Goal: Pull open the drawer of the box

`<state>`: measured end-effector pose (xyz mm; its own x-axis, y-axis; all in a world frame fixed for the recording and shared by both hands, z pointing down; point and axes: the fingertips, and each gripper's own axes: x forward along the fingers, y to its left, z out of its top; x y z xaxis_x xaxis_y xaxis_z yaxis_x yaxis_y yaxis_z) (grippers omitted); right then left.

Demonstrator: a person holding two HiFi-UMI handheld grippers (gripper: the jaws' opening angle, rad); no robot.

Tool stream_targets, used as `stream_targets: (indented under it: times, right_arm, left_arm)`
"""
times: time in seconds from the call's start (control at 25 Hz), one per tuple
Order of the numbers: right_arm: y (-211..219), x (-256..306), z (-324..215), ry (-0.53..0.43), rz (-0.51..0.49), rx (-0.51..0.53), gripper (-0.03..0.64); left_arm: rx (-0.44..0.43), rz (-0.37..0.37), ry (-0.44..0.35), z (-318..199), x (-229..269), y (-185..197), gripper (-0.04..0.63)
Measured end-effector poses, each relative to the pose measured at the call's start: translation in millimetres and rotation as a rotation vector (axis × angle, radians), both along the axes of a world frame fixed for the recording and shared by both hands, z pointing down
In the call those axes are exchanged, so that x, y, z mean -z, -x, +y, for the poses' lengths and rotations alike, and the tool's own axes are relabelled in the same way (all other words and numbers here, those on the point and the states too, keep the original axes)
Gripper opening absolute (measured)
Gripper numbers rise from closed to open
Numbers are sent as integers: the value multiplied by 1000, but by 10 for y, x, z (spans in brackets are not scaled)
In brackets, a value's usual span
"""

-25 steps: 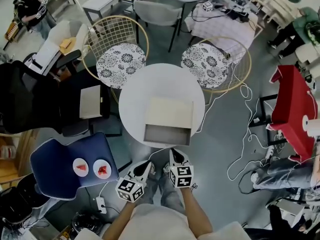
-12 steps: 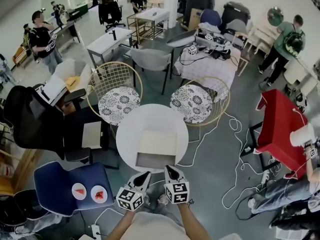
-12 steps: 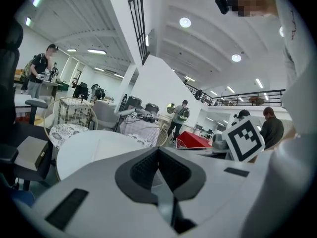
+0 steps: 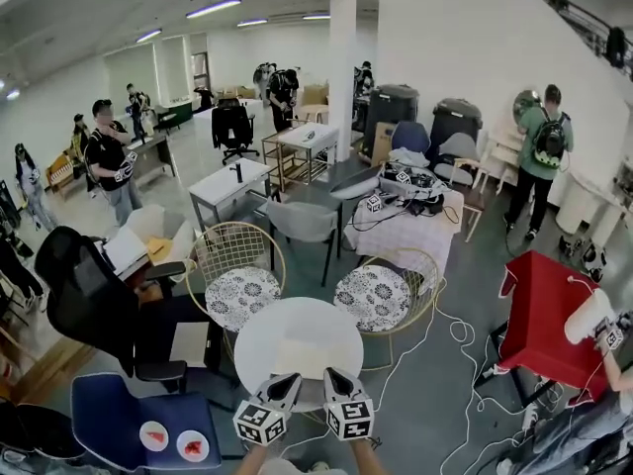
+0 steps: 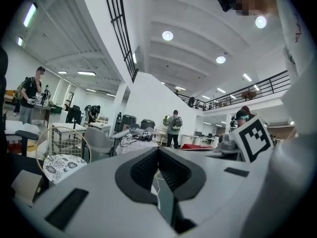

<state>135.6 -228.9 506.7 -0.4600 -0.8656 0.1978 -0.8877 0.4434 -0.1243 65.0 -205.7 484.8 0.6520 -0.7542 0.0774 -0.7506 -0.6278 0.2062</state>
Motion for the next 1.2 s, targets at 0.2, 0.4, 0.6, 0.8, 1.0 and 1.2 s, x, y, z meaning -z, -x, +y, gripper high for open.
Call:
stream_targets:
  times: [0.2, 0.4, 0.6, 0.8, 1.0, 1.2]
  right_arm:
    - [81, 88, 107, -36, 4, 25, 17]
    - [147, -76, 394, -6, 2, 19, 17]
    - [274, -72, 694, -15, 1, 35, 17]
    - [451, -83, 1061, -16, 28, 44, 17]
    - [689, -128, 1508, -17, 72, 31, 17]
    - [889, -195, 2000, -3, 78, 5, 15]
  left_arm:
    - [8, 1, -16, 109, 12, 25, 12]
    - [2, 2, 10, 352, -142, 124, 12]
    - [17, 8, 14, 563, -169, 298, 12]
    - [26, 20, 14, 882, -169, 531, 12]
    - [26, 30, 33, 1307, -243, 823, 12]
    - [8, 29, 73, 1751, -410, 1038, 12]
